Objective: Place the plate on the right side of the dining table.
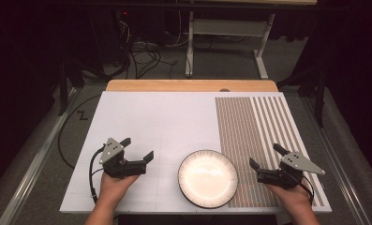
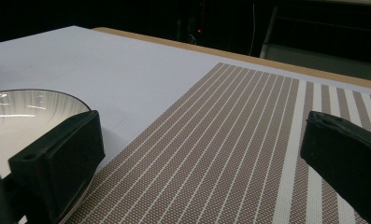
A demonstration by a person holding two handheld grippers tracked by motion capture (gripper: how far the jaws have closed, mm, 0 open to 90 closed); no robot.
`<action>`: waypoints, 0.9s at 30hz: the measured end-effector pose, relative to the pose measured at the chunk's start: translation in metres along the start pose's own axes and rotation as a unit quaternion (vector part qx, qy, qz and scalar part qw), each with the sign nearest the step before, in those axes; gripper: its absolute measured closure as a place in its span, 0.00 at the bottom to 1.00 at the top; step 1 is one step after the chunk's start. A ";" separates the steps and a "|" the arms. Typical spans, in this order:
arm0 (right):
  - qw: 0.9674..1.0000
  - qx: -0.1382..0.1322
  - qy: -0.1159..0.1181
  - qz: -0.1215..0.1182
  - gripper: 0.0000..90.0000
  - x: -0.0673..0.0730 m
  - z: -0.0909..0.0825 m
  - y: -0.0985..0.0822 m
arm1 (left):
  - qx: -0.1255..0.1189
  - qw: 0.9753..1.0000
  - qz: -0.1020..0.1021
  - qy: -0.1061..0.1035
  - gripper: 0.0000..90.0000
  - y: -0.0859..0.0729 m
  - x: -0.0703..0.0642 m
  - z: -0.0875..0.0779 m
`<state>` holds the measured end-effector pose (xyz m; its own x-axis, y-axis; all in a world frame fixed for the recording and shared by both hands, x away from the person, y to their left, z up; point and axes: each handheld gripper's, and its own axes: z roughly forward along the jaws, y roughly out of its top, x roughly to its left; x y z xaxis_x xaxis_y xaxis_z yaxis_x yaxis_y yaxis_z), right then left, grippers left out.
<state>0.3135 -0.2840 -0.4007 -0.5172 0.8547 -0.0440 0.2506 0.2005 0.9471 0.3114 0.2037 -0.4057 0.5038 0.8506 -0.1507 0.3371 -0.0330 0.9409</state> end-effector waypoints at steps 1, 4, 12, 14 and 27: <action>1.000 -0.001 0.001 0.004 0.01 -0.001 0.000 0.000 | 0.002 1.000 0.002 0.001 0.00 0.000 0.000 0.000; 1.000 -0.003 0.005 0.006 0.01 -0.001 -0.001 0.001 | 0.015 1.000 0.013 0.010 0.00 -0.001 -0.002 0.002; 1.000 0.003 0.009 0.005 0.01 -0.001 0.000 0.000 | 0.028 0.999 0.024 0.005 0.01 0.000 -0.005 0.003; 1.000 0.004 0.009 0.005 0.01 -0.001 0.001 0.000 | 0.027 0.999 0.025 0.003 0.01 0.000 -0.004 0.003; 1.000 0.002 0.004 0.003 0.01 0.000 0.000 0.002 | 0.017 0.999 0.033 -0.010 0.08 0.000 -0.007 0.003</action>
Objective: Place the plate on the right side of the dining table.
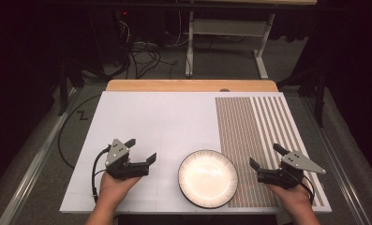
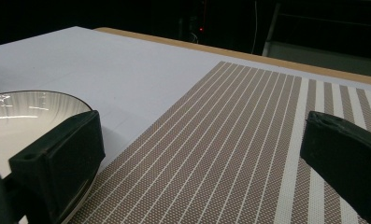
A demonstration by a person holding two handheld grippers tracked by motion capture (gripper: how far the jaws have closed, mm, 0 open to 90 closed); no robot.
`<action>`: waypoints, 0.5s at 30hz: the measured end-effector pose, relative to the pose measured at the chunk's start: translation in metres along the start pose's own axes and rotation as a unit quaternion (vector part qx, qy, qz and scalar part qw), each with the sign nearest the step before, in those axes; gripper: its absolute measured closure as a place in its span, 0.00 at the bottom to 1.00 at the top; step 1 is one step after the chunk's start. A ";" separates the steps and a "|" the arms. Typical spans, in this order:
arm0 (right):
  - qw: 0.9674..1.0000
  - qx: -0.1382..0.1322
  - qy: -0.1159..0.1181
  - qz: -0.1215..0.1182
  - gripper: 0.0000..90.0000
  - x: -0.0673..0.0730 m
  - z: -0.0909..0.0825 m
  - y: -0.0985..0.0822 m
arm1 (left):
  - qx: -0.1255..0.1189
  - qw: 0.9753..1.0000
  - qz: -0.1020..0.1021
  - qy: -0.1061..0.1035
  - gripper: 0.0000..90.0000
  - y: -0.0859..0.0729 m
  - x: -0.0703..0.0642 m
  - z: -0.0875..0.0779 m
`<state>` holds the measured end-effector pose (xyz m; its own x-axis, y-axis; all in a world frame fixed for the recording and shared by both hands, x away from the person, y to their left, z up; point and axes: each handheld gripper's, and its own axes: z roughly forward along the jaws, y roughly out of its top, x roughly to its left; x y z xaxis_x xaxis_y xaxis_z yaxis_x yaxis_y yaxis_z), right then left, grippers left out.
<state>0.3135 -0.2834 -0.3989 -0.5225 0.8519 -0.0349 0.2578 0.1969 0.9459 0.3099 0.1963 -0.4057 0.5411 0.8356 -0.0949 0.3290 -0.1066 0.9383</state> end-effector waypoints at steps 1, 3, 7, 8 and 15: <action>1.000 0.002 0.000 0.000 0.01 0.000 0.000 0.001 | -0.001 1.000 -0.001 -0.004 0.08 0.000 0.000 0.000; 1.000 0.005 0.000 -0.005 0.01 0.004 0.001 0.002 | -0.003 1.000 -0.004 -0.004 0.08 0.000 0.000 -0.001; 1.000 0.009 0.005 -0.010 0.01 0.009 0.004 0.006 | -0.013 1.000 -0.015 -0.013 0.08 0.001 0.002 -0.003; 1.000 0.009 0.005 -0.010 0.01 0.009 0.004 0.006 | -0.013 1.000 -0.015 -0.013 0.07 0.001 0.002 -0.003; 0.999 0.015 0.022 -0.021 0.02 0.017 0.010 0.011 | -0.013 1.000 -0.021 -0.010 0.04 0.002 0.003 -0.003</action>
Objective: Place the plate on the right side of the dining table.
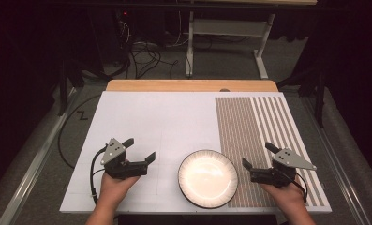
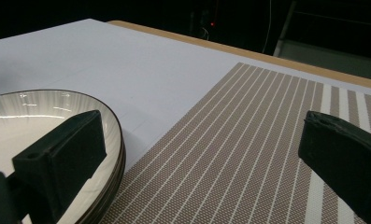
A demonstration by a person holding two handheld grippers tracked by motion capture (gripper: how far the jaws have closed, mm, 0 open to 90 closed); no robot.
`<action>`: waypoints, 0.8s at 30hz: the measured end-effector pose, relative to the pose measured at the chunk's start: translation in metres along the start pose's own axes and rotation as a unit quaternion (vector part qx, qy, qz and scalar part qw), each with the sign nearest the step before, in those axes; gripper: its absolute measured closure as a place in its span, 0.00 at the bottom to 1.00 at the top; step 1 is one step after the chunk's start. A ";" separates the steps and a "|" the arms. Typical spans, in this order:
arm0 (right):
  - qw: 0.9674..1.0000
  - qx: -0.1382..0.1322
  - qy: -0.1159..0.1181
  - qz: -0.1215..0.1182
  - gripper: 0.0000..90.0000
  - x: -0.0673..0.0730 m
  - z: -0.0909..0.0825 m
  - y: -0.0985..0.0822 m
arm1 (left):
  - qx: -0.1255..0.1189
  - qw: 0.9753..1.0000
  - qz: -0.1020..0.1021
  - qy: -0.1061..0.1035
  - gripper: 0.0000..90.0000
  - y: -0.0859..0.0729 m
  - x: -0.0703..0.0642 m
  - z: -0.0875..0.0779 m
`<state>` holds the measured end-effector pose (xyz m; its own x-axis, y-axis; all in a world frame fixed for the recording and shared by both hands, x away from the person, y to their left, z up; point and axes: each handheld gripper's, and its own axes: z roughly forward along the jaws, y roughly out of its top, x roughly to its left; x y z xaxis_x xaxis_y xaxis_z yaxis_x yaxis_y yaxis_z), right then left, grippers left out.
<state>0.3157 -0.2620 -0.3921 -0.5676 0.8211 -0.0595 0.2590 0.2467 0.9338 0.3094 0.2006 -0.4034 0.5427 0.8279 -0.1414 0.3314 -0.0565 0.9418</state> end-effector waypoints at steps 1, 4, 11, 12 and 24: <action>1.000 0.000 0.000 0.000 0.02 0.000 0.000 0.000 | 0.000 1.000 0.000 0.000 0.03 0.000 0.000 0.000; 1.000 0.004 0.010 0.000 0.04 0.004 0.001 0.003 | 0.002 1.000 -0.001 -0.006 0.02 0.000 0.000 0.000; 0.999 0.016 0.029 -0.010 0.06 0.008 0.002 0.003 | 0.005 1.000 0.003 -0.007 0.01 0.000 -0.001 0.001; 0.999 0.021 0.035 -0.012 0.08 0.008 0.002 0.002 | 0.003 1.000 0.004 -0.006 0.01 0.000 -0.002 0.001; 0.996 0.053 0.067 -0.027 0.33 0.006 -0.001 -0.005 | 0.006 1.000 0.014 -0.003 0.01 0.000 -0.004 0.001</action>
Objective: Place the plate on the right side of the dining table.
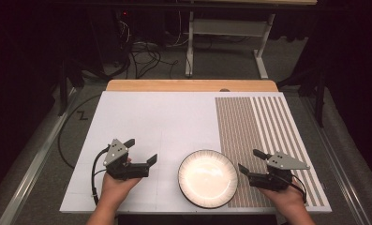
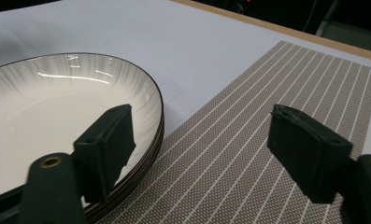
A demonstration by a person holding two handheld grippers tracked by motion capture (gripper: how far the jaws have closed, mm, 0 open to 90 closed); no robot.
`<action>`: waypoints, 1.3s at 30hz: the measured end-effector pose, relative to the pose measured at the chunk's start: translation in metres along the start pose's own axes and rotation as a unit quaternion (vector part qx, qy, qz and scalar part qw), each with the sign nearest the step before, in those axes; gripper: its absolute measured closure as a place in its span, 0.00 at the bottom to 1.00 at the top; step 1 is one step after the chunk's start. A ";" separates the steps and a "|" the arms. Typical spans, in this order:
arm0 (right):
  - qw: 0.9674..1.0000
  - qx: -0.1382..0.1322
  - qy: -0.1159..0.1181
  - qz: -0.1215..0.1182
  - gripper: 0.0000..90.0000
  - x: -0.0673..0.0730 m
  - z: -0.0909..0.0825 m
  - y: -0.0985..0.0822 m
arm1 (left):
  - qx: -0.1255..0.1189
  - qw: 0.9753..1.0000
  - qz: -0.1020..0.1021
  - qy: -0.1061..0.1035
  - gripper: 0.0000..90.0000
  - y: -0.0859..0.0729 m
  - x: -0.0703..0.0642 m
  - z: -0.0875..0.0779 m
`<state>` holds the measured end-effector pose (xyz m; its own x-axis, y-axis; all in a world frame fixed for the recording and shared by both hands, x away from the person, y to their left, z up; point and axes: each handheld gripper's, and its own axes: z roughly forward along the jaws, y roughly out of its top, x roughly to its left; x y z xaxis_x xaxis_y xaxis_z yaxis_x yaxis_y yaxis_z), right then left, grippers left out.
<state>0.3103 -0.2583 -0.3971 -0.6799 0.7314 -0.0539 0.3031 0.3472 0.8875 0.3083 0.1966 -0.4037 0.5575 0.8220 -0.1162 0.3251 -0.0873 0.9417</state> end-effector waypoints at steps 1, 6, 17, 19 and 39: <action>1.000 0.000 0.000 0.000 0.33 0.000 0.000 0.000 | 0.000 1.000 0.000 0.000 0.01 0.000 0.000 0.000; 1.000 0.016 0.022 -0.008 0.46 -0.003 -0.002 -0.002 | -0.006 1.000 -0.005 -0.006 0.01 0.000 -0.001 0.000; 0.996 0.038 0.081 -0.008 0.78 -0.005 -0.003 0.001 | -0.007 1.000 -0.004 -0.003 0.01 0.000 -0.002 0.000; 0.996 0.040 0.082 -0.020 0.85 -0.003 -0.004 0.002 | -0.007 1.000 -0.004 -0.004 0.01 0.000 -0.002 0.000; 0.984 0.113 0.135 -0.035 1.00 0.007 0.003 0.007 | -0.009 1.000 -0.009 -0.007 0.01 0.000 0.000 0.000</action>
<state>0.3097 -0.2490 -0.3929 -0.8483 0.5281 0.0394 0.3685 0.5353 0.7600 0.3080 0.1963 -0.4039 0.5617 0.8159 -0.1371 0.3216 -0.0626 0.9448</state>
